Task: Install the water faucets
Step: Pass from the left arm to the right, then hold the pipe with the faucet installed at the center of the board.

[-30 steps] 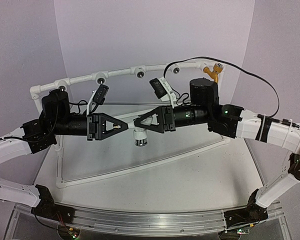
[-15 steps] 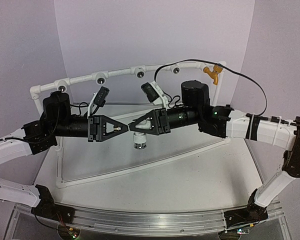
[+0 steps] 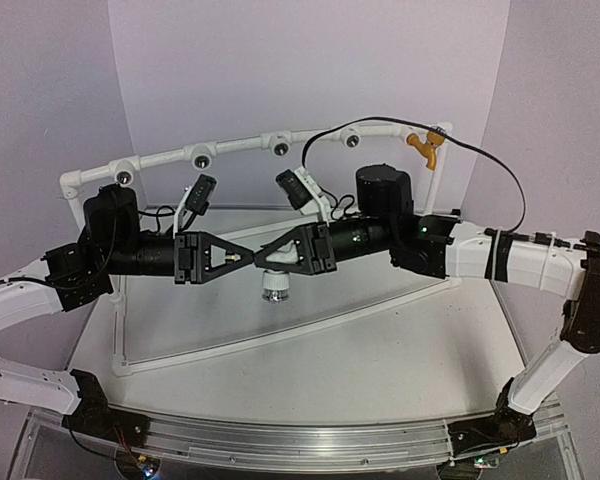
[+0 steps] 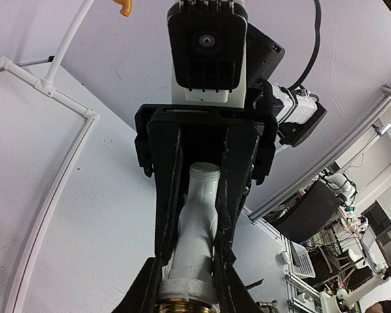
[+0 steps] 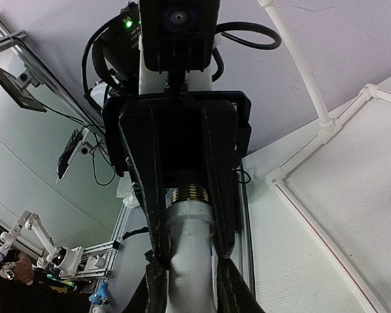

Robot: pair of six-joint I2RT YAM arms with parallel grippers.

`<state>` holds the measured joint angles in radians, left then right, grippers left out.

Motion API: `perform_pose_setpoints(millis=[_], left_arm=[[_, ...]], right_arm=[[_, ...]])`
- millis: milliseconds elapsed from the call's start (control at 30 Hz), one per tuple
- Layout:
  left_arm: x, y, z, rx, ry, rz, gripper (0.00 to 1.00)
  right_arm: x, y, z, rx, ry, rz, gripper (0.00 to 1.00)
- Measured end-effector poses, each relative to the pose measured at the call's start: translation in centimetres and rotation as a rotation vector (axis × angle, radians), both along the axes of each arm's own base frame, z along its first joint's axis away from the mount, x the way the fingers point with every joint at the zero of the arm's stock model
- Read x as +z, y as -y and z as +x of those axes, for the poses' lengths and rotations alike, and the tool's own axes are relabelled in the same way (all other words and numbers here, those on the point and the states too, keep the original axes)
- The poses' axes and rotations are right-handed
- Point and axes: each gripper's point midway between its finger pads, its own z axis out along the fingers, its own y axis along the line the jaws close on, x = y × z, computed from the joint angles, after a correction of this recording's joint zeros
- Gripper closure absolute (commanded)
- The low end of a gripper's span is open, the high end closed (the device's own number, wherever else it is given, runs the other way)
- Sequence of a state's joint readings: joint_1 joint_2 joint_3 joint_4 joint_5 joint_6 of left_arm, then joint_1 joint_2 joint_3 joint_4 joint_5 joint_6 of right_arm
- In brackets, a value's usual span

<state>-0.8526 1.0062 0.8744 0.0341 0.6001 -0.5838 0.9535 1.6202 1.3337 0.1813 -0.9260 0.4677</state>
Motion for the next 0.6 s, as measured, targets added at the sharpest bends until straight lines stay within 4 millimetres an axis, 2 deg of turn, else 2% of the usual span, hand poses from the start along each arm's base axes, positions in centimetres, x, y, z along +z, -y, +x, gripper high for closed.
perform_pose_setpoints(millis=[67,100,133,167,200,267,433,533,600], left_arm=[[0.0,-0.1,0.2,0.011,0.003,-0.001,0.83],[-0.1,-0.1,0.2,0.013,0.005,-0.001,0.6],[-0.2,-0.1,0.1,0.017,0.007,-0.002,0.43],[-0.4,-0.2,0.2,0.031,0.01,-0.001,0.3],[-0.5,-0.3,0.4,0.051,0.014,0.0,0.24],[-0.4,-1.2,1.5,0.133,0.027,-0.004,0.22],[0.0,-3.7,3.7,0.319,0.05,0.001,0.31],[-1.5,-3.6,4.8,0.357,0.033,0.069,0.32],[-3.2,-2.8,5.7,0.361,0.011,0.13,0.31]], right_arm=[[-0.1,0.0,0.2,-0.029,0.013,0.005,1.0],[-0.2,0.2,0.3,-0.052,0.02,0.007,1.0],[-0.2,0.3,0.3,-0.073,0.026,0.009,1.0],[-0.4,0.4,0.3,-0.093,0.029,0.007,1.0],[-0.5,0.5,0.2,-0.113,0.03,0.004,1.0],[-1.0,1.3,0.7,-0.173,0.036,-0.02,1.0],[-2.9,4.8,4.9,-0.453,0.219,-0.194,1.0],[-3.9,8.1,7.9,-0.619,0.432,-0.368,1.0],[-4.1,10.4,9.9,-0.704,0.608,-0.497,1.0]])
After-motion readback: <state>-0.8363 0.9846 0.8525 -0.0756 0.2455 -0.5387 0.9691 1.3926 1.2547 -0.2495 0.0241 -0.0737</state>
